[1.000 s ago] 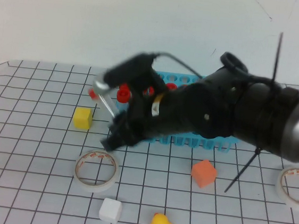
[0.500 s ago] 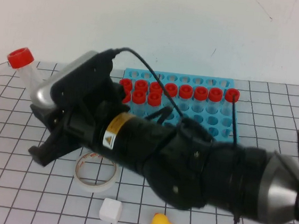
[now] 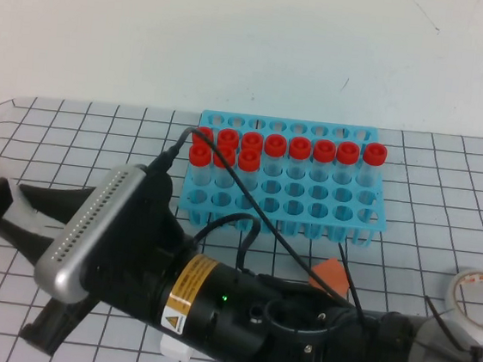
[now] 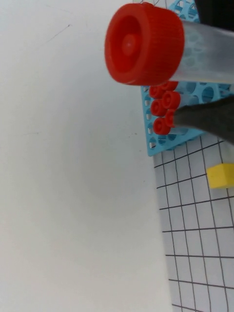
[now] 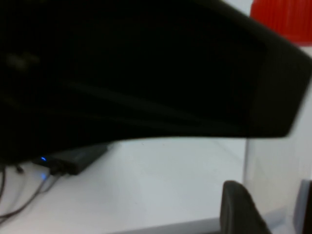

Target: Place the test tubes

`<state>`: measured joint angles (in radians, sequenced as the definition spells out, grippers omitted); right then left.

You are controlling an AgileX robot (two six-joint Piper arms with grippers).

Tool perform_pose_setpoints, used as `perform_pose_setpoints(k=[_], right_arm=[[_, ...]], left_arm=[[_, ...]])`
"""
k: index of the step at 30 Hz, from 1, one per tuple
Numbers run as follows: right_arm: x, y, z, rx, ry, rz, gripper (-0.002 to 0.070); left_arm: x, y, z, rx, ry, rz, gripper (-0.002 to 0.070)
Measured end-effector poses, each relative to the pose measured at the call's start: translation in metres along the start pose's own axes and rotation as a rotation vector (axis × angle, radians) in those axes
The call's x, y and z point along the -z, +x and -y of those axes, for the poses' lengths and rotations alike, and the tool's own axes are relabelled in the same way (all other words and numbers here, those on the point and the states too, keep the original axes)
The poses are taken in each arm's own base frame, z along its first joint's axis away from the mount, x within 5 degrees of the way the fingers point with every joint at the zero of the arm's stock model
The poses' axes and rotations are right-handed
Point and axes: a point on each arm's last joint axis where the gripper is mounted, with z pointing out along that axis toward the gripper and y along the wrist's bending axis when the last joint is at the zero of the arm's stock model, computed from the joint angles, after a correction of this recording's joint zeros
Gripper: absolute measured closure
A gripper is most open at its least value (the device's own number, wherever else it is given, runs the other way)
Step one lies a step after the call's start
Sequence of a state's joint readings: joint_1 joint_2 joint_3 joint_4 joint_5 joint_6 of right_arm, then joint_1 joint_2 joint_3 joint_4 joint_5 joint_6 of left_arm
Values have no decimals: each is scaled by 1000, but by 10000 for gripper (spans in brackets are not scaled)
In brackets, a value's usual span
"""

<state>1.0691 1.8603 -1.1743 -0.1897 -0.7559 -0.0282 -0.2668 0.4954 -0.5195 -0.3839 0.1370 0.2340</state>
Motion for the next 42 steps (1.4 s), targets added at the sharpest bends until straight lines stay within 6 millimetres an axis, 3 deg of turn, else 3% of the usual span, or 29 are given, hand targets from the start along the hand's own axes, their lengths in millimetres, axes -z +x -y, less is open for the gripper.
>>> perform_pose_setpoints(k=[15,24,42], right_arm=[[1,-2,-10,54,-106,25,443],[1,1,-10,56,-106,2,443],[1,3,-9,114,-103,-38,437]], left_arm=[[0,-5,-1,12,-10,51,233],[0,-4,-1,21,-9,49,417],[-1,-2,0,27,-4,21,417]])
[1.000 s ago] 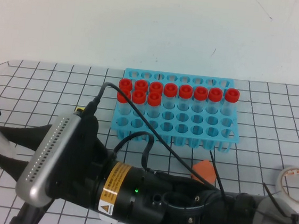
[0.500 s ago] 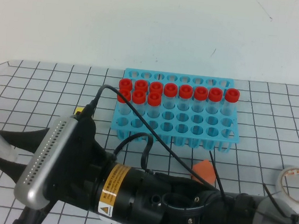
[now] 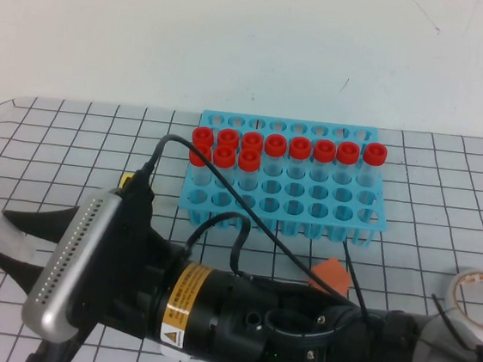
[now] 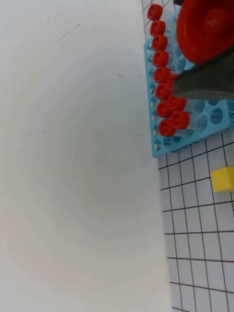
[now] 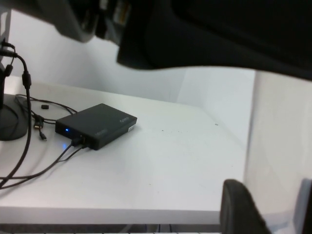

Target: Place the test tubes

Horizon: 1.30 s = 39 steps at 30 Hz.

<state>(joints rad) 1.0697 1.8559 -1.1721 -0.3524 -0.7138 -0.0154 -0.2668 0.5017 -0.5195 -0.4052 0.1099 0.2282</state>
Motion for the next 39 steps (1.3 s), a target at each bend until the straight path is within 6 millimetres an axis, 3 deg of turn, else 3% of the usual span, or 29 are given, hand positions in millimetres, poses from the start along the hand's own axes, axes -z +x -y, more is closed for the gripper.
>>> perform_pose_setpoints(k=[7,13,15,17,20,22,28,31,35,39], right_arm=[[12,-14,7,18,16,-126,241],[48,-43,21,30,71,-398,229],[64,-52,25,44,87,-501,269],[83,-60,29,82,93,-616,353],[112,-75,33,141,94,-741,541],[131,-84,35,155,99,-808,618],[180,-115,38,144,143,-842,668],[209,-123,34,135,164,-811,671],[247,-118,25,86,195,-783,671],[288,-100,10,15,230,-749,673]], left_arm=[[0,-4,-1,-4,-11,46,418],[0,-11,-3,-4,-29,120,418],[-2,-13,-4,-3,-42,150,418],[-7,-17,-6,-3,-62,191,418],[-21,-19,-9,0,-88,236,418],[-33,-17,-9,-2,-82,246,418],[-74,-6,6,-38,50,283,418],[-95,2,12,24,117,285,418],[-125,11,20,47,206,204,418],[-149,10,34,43,325,146,418]])
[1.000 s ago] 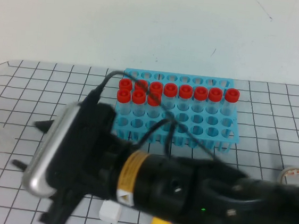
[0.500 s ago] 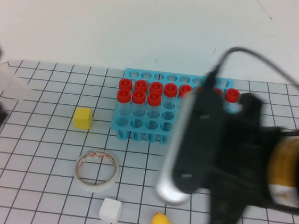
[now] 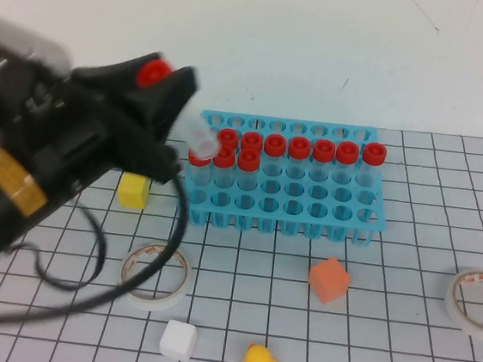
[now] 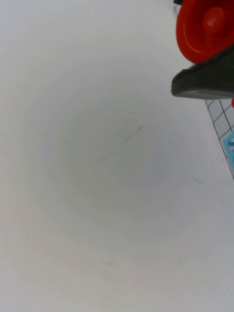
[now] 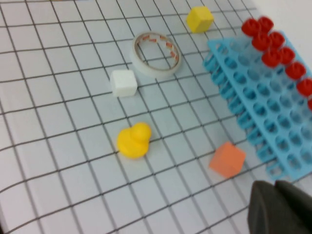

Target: Place the test tubes

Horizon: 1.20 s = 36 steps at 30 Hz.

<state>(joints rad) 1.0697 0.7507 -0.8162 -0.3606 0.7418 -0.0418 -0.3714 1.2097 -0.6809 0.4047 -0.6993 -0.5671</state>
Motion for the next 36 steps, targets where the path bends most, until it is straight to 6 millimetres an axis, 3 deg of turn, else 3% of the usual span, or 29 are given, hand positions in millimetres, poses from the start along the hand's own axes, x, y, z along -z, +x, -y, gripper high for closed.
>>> perform_pose_setpoints(k=[6,14,22,32,36], right_arm=[[33,50,-6,-97,26,105,674],[57,77,-8,-142,56,218,676],[56,79,-8,-141,55,207,677],[55,81,-9,-142,55,184,678],[55,81,-9,-142,55,182,678]], left_arm=[[-38,-4,4,-1,126,-37,418],[-88,12,-8,9,154,-84,418],[-117,43,-12,-42,157,-158,418],[-137,105,-31,-152,133,-278,418],[-145,118,-37,-144,112,-288,418]])
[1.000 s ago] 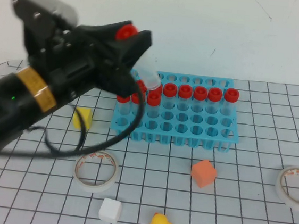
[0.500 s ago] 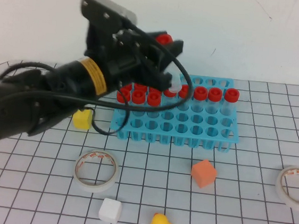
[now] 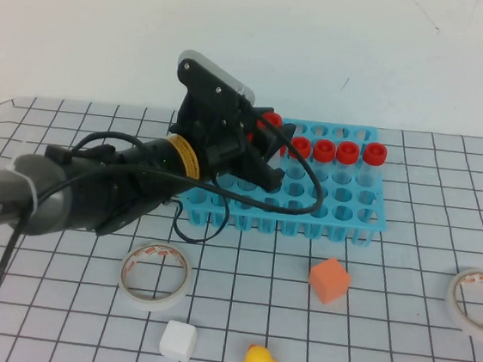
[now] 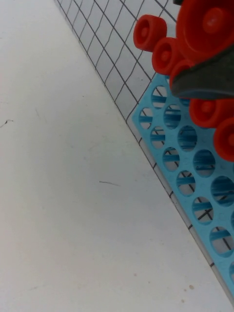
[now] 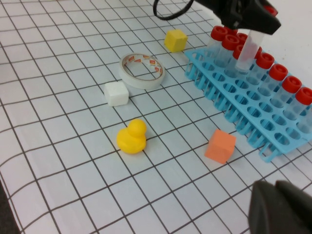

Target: Place the test tubes

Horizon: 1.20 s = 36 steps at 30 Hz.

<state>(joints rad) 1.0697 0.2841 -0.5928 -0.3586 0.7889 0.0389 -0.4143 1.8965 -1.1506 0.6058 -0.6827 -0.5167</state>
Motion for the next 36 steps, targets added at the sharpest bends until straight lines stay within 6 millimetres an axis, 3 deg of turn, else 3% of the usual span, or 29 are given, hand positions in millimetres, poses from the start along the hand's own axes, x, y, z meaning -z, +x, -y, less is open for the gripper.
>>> perform_pose_setpoints(k=[9,18,36], right_arm=[[0,0,0,0,0,-2,678],[0,0,0,0,0,-3,678],[0,0,0,0,0,-3,678]], left_arm=[[-7,5,-2,-31,6,38,419],[-15,25,-9,-51,-33,35,419],[-19,30,-11,-71,-46,34,419]])
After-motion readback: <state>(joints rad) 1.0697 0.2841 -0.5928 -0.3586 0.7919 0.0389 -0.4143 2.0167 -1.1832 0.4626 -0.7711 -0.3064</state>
